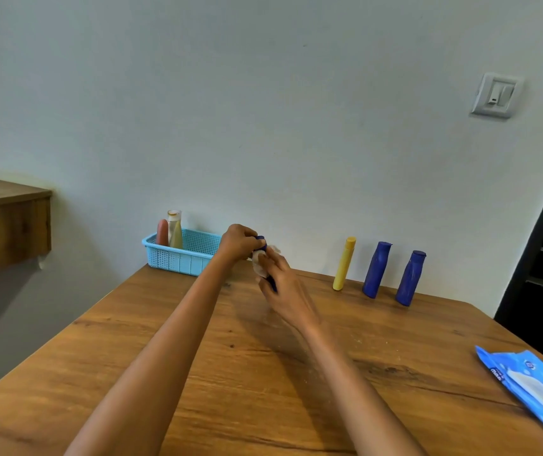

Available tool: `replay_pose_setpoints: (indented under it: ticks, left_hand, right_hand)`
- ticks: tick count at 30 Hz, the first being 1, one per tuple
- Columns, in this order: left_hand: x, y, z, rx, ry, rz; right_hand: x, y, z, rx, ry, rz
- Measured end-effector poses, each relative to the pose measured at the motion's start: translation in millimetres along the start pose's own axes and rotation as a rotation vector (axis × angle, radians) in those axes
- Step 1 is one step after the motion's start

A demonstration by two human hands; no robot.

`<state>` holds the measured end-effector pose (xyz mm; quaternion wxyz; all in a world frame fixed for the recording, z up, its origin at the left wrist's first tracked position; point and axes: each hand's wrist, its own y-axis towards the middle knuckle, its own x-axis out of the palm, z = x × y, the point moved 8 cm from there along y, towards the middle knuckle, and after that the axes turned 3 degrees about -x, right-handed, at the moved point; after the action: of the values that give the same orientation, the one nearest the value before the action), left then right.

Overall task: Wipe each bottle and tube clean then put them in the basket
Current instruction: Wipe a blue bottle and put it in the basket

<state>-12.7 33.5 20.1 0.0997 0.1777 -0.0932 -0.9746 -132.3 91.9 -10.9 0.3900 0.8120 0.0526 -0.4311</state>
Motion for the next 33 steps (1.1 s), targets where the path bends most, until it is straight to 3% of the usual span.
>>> replay_pose_setpoints:
  ticks: [16,23,30,33]
  left_hand:
    - [6.2,-2.6,-12.5,-0.086,0.118,-0.072]
    - [5.5,-4.3,-10.4,-0.077,0.164,-0.056]
    - [12.8,-8.8,-6.1,-0.068,0.186,-0.038]
    - [10.5,-9.2,-8.2,-0.077,0.198,-0.037]
  right_hand:
    - [-6.5,-7.2,20.4,0.118,0.058,0.073]
    - [-19.7,-31.3,76.7,0.502,0.065,0.061]
    - [-31.7,-5.2,18.8,0.16,0.071,0.141]
    - [-31.7,-11.8,31.5,0.199,0.012,0.139]
